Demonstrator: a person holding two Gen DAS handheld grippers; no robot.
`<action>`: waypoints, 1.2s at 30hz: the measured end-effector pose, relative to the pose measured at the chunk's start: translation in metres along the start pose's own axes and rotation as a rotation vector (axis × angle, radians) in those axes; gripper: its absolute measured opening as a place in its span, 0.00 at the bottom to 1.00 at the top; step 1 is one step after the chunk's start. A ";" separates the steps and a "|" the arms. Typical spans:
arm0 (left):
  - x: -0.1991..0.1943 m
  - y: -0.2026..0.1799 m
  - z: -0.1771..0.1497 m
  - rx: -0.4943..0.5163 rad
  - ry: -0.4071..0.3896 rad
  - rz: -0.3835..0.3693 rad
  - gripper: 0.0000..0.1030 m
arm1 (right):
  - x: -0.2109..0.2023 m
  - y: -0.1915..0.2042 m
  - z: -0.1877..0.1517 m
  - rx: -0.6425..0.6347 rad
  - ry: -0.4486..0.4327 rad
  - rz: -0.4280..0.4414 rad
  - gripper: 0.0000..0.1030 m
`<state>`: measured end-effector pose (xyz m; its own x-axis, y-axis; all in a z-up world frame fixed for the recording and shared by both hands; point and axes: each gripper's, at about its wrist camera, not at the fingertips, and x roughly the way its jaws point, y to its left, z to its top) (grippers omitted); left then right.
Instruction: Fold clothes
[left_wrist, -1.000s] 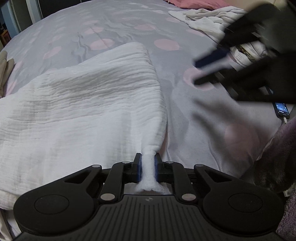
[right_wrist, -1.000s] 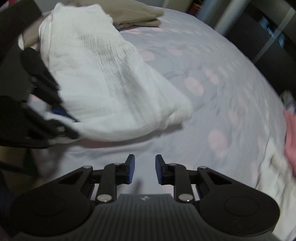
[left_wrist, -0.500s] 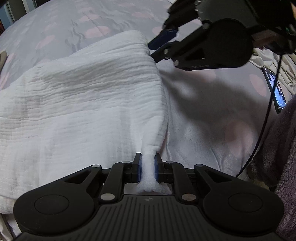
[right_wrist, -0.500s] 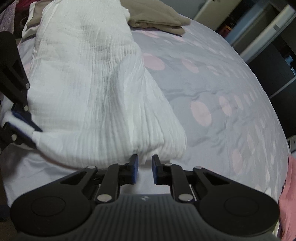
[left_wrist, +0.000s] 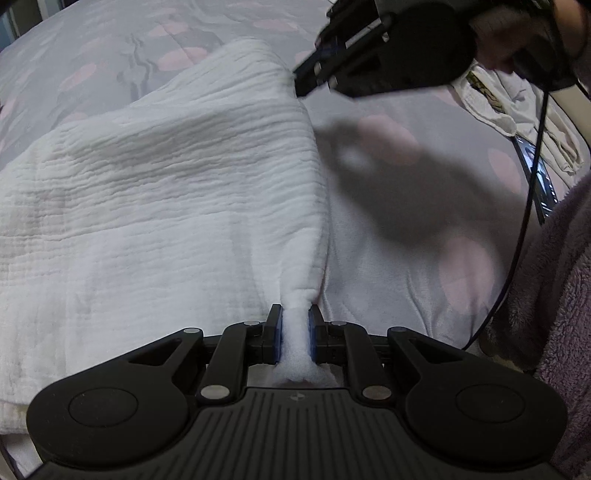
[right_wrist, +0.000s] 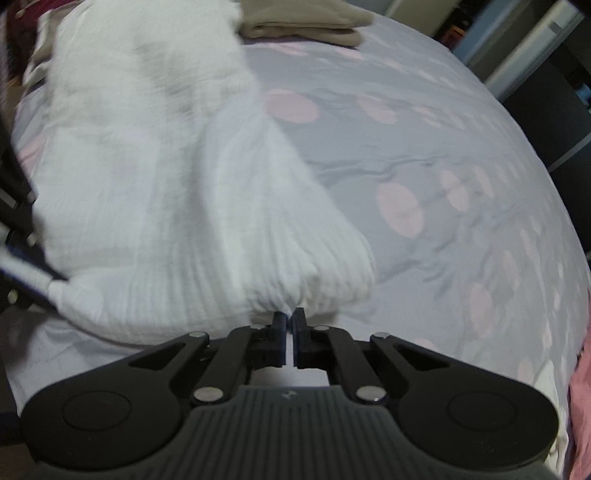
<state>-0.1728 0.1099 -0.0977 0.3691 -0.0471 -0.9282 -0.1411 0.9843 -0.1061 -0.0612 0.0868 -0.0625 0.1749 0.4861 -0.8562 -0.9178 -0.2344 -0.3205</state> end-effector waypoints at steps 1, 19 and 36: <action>0.001 0.000 0.000 0.006 0.001 -0.002 0.10 | 0.000 -0.005 -0.001 0.015 0.002 -0.025 0.03; -0.006 -0.002 0.001 -0.015 -0.030 -0.010 0.10 | 0.005 -0.021 -0.018 0.000 -0.009 -0.204 0.16; -0.014 -0.002 0.008 -0.037 -0.041 -0.003 0.10 | 0.001 0.088 -0.059 -0.865 -0.117 -0.230 0.44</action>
<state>-0.1706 0.1103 -0.0819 0.4070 -0.0427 -0.9124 -0.1731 0.9772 -0.1229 -0.1204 0.0173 -0.1153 0.2398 0.6708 -0.7018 -0.2677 -0.6492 -0.7120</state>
